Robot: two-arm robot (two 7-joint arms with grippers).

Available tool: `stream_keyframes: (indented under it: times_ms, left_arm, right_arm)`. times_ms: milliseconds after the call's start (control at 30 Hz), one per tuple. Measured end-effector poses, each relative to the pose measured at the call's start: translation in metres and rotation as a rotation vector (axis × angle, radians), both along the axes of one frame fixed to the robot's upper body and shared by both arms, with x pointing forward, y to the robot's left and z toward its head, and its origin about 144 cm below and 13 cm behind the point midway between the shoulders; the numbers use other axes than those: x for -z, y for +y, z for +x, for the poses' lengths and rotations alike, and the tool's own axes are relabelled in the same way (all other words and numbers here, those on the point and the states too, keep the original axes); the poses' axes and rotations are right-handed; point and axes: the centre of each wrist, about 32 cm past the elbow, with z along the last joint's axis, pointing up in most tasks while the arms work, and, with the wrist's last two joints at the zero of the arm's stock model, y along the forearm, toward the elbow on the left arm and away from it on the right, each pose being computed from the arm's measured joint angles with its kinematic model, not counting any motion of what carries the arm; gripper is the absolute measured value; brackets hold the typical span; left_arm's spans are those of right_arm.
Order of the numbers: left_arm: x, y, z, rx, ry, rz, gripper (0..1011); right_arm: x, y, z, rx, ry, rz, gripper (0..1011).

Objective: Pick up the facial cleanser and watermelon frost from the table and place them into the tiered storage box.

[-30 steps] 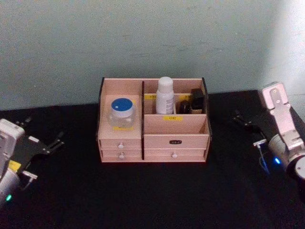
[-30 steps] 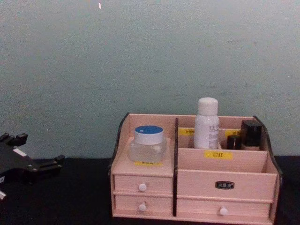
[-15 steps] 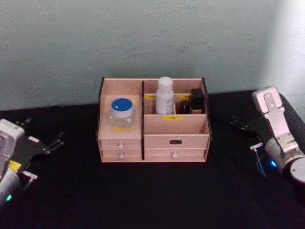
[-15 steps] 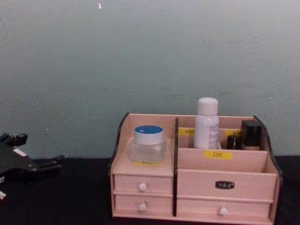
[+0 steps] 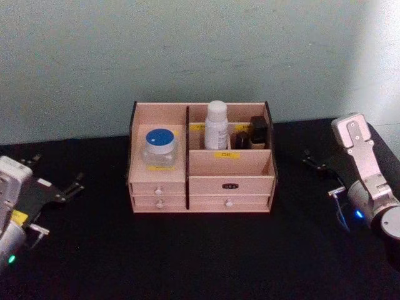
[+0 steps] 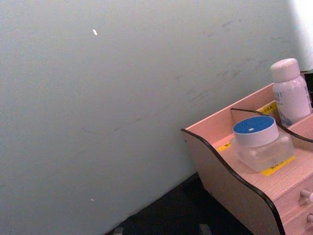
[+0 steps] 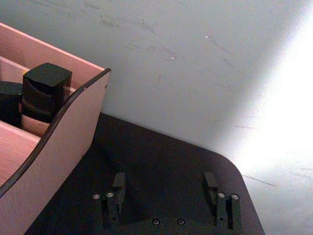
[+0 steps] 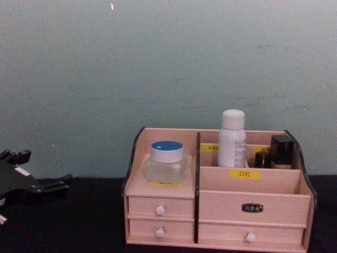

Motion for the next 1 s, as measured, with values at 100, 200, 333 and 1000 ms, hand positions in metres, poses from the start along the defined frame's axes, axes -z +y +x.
stream_keyframes:
  times_ms: [100, 200, 333, 1000]
  left_arm:
    - [0.0, 0.0, 0.0, 0.0, 0.0, 0.0, 1001]
    - [0.0, 0.0, 0.0, 0.0, 0.0, 0.0, 1001]
    - [0.0, 0.0, 0.0, 0.0, 0.0, 0.0, 1001]
    - [0.0, 0.0, 0.0, 0.0, 0.0, 0.0, 1001]
  right_arm:
    - [0.0, -0.0001, -0.0001, 0.0, 0.0, 0.0, 1002]
    - [0.0, -0.0001, -0.0002, 0.0, -0.001, 0.0, 1003]
    - [-0.0001, -0.0002, -0.0002, -0.001, -0.001, 0.0, 1003]
    - [-0.0004, -0.0001, -0.0002, -0.001, -0.002, 0.001, 1002]
